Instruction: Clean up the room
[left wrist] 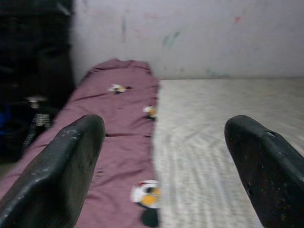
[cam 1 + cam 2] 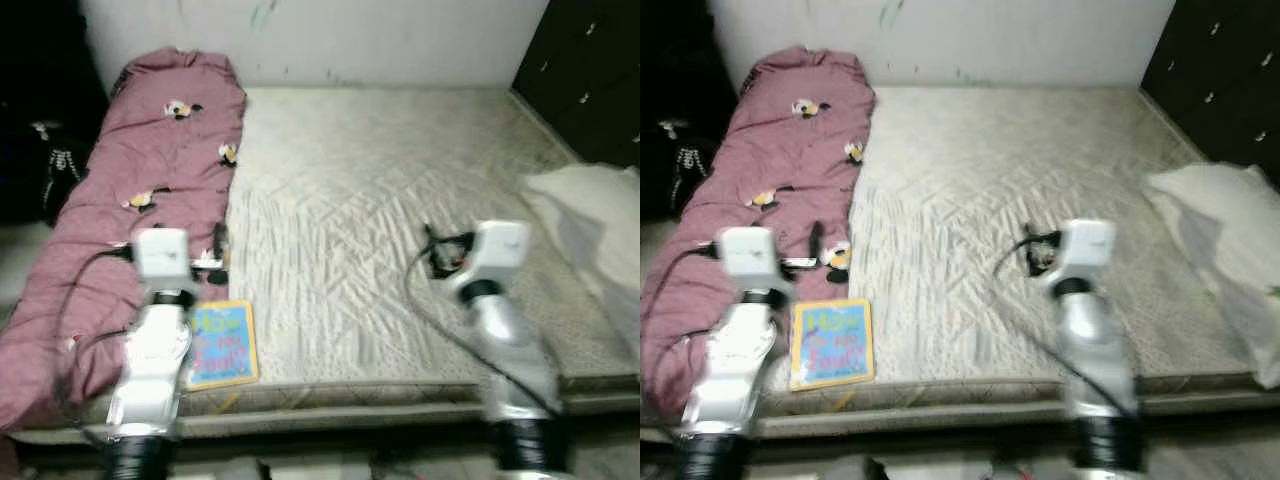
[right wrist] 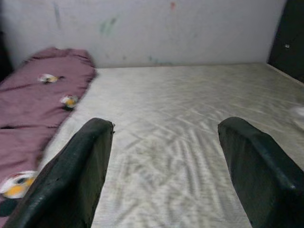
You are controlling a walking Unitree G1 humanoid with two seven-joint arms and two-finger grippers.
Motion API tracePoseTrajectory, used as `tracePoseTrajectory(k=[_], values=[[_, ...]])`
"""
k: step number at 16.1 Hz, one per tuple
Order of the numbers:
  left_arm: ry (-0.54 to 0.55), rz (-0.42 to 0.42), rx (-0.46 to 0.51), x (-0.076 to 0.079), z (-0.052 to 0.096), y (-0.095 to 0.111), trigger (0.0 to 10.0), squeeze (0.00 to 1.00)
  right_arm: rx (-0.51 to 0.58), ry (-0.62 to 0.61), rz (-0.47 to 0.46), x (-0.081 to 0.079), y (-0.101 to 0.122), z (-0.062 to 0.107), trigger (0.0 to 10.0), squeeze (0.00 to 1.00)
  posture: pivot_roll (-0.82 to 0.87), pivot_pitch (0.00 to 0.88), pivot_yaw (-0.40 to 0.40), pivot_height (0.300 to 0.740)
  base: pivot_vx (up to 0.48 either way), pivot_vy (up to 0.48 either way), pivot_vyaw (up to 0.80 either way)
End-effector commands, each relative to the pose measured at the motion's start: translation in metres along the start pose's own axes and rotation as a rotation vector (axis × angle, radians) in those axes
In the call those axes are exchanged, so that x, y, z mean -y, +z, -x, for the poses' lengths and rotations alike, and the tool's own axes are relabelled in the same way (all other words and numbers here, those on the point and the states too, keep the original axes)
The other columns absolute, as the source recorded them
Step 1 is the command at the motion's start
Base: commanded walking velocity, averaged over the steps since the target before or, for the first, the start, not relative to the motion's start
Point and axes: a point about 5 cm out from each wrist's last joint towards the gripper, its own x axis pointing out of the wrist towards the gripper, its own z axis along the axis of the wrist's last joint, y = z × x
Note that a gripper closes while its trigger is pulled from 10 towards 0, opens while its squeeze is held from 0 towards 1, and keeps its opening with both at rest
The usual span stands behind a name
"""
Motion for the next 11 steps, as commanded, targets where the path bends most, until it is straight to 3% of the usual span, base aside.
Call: tracePoseTrajectory(k=[1, 11], values=[[-0.009, 0.004, 0.003, 0.0044, -0.0011, 0.0015, 10.0, 0.00, -0.004, -0.032, 0.013, 0.0098, 0.0006, 0.0010, 10.0, 0.00, -0.02, 0.000, -0.009, 0.740, 0.000, 0.476, 0.00], [0.008, 0.008, 0.014, 0.0043, -0.0029, 0.0029, 10.0, 0.00, -0.014, -0.031, 0.021, 0.0111, -0.0004, -0.0028, 10.0, 0.00, -0.02, 0.000, -0.012, 0.740, 0.000, 0.476, 0.00]])
